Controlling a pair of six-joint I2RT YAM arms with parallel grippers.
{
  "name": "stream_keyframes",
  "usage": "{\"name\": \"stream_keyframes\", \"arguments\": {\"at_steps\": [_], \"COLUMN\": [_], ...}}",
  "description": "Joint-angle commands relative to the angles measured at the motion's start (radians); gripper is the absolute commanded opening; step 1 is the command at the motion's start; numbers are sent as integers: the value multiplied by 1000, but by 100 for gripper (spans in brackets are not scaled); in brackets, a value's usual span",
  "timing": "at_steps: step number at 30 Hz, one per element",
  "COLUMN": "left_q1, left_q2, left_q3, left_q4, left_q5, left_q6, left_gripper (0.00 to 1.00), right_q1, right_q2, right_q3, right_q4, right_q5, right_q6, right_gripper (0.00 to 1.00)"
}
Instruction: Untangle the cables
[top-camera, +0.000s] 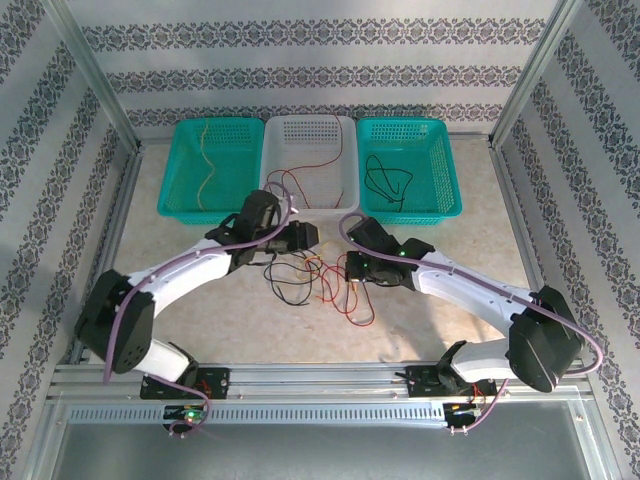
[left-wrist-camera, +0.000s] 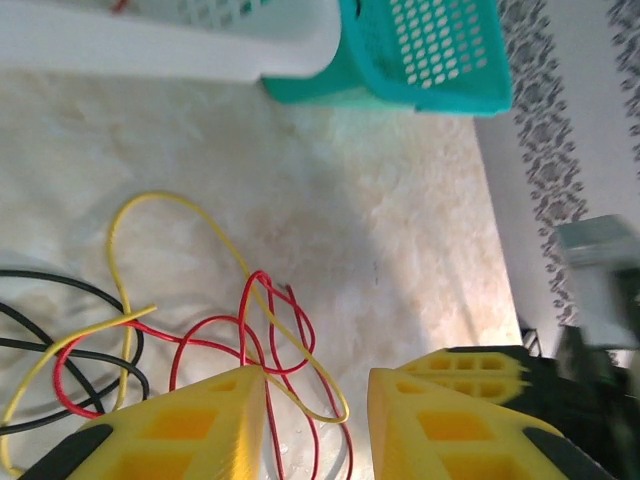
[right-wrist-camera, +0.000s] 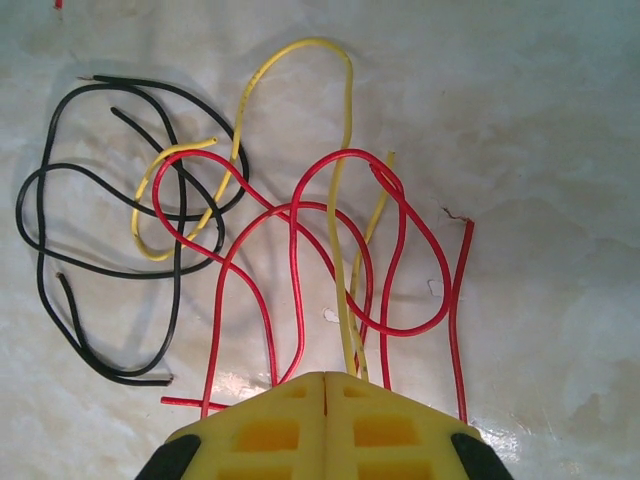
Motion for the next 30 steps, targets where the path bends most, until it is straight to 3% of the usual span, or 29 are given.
{"name": "stream_keyframes", "arguments": {"at_steps": [1,6,13,20,30], "left_q1": [-36,-82,-131,-184,-198], "left_q2": [57,142,216,299,307], "left_q3": [54,103,146,225,213], "left_q4": [-63,-203,-297,-448,-500], "left_q5": [-13,-26,-112,-157,-193], "left_q6": [-19,0,-52,-11,-22], "left_gripper": [32,32,35,36,36], "right_q1": [11,7,5,-4,-31], "right_q2": [-9,-26,-37,-67,-96], "right_q3": [-23,-57,-67,-88,-101], "right_q4": [7,23,38,45,47], "right_q5": [9,20,13,14,3], "right_q6": [23,44,43,44,34], "right_gripper": [4,10,10,12,13]}}
